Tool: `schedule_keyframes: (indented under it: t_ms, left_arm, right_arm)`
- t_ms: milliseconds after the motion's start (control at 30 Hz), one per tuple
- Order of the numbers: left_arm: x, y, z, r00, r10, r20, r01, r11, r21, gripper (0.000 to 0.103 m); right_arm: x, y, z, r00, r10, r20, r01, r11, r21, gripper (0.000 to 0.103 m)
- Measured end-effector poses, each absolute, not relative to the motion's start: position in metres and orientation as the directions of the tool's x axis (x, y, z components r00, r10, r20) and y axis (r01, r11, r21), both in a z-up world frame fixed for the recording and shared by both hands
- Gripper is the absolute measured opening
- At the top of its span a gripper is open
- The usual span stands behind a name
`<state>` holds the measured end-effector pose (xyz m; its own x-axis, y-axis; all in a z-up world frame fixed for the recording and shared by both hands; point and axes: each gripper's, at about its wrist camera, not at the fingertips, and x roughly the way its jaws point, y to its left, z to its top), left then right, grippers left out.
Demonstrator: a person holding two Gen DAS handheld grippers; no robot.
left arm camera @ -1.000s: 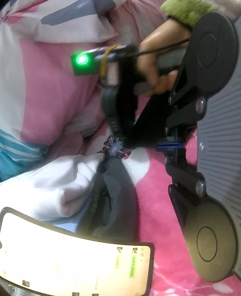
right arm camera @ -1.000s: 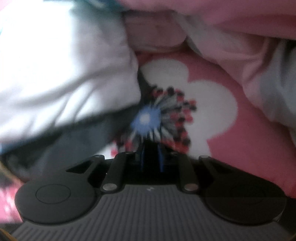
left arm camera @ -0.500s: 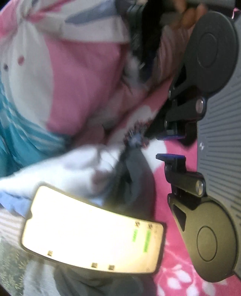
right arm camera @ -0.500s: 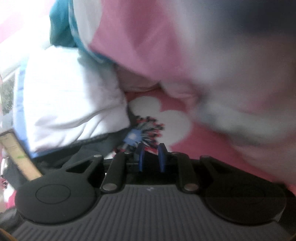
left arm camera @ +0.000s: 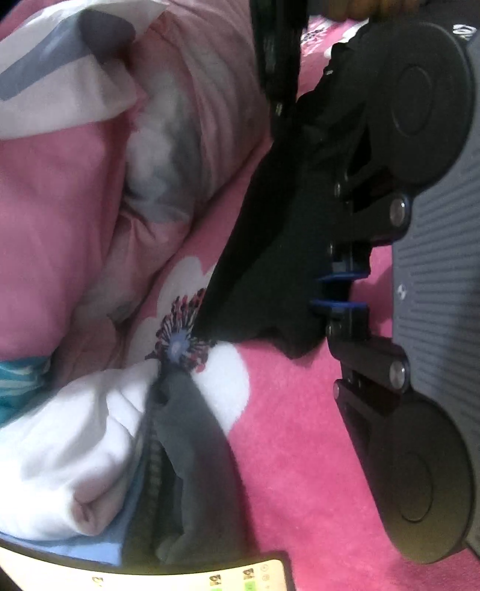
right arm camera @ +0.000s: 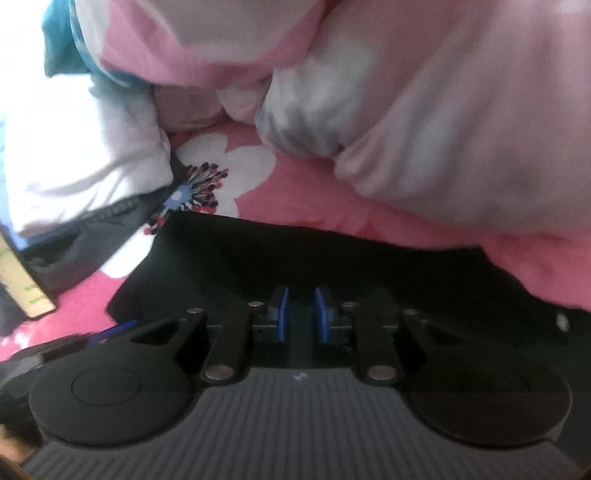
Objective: Fold clothes
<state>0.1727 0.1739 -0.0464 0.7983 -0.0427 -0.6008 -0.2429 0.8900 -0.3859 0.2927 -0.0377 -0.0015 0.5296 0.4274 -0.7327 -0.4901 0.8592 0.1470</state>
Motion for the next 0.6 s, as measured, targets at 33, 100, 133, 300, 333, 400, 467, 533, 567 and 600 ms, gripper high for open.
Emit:
schedule_keyframes:
  t_ms: [33, 100, 133, 300, 333, 400, 467, 533, 567, 600]
  left_arm:
    - [0.172, 0.174, -0.047, 0.798, -0.039, -0.602, -0.247, 0.89, -0.384, 0.011]
    - [0.17, 0.174, -0.048, 0.798, -0.028, -0.602, -0.252, 0.892, -0.376, 0.01]
    - [0.169, 0.173, -0.049, 0.798, -0.022, -0.602, -0.255, 0.893, -0.37, 0.01]
    - [0.15, 0.176, -0.042, 0.807, 0.03, -0.59, -0.295, 0.885, -0.359, 0.01]
    - [0.147, 0.177, -0.04, 0.808, 0.037, -0.587, -0.303, 0.882, -0.361, 0.01]
    - [0.145, 0.18, -0.039, 0.81, 0.046, -0.585, -0.318, 0.873, -0.371, 0.011]
    - [0.143, 0.183, -0.037, 0.812, 0.053, -0.581, -0.328, 0.865, -0.38, 0.014]
    - [0.143, 0.186, -0.036, 0.807, 0.052, -0.589, -0.338, 0.858, -0.387, 0.016]
    - [0.143, 0.187, -0.037, 0.802, 0.048, -0.595, -0.342, 0.854, -0.391, 0.016]
    - [0.144, 0.189, -0.039, 0.799, 0.044, -0.599, -0.345, 0.851, -0.397, 0.016]
  right_arm:
    - [0.302, -0.03, -0.008, 0.537, 0.413, -0.735, -0.492, 0.862, 0.125, 0.015]
    - [0.326, -0.021, -0.023, 0.552, 0.36, -0.752, -0.45, 0.888, 0.094, 0.013]
    - [0.339, -0.021, -0.03, 0.566, 0.328, -0.756, -0.414, 0.906, 0.083, 0.01]
    - [0.373, -0.034, -0.031, 0.68, 0.208, -0.703, -0.229, 0.971, 0.066, 0.011]
    - [0.367, -0.033, -0.028, 0.68, 0.226, -0.698, -0.246, 0.966, 0.074, 0.011]
    - [0.345, -0.03, -0.018, 0.668, 0.286, -0.687, -0.306, 0.947, 0.097, 0.011]
    - [0.315, -0.02, -0.007, 0.643, 0.364, -0.674, -0.394, 0.912, 0.117, 0.011]
    - [0.296, -0.002, -0.003, 0.573, 0.449, -0.685, -0.498, 0.855, 0.145, 0.011]
    - [0.291, 0.009, -0.004, 0.532, 0.479, -0.698, -0.54, 0.827, 0.156, 0.011]
    - [0.293, 0.022, -0.009, 0.498, 0.485, -0.719, -0.563, 0.811, 0.157, 0.011]
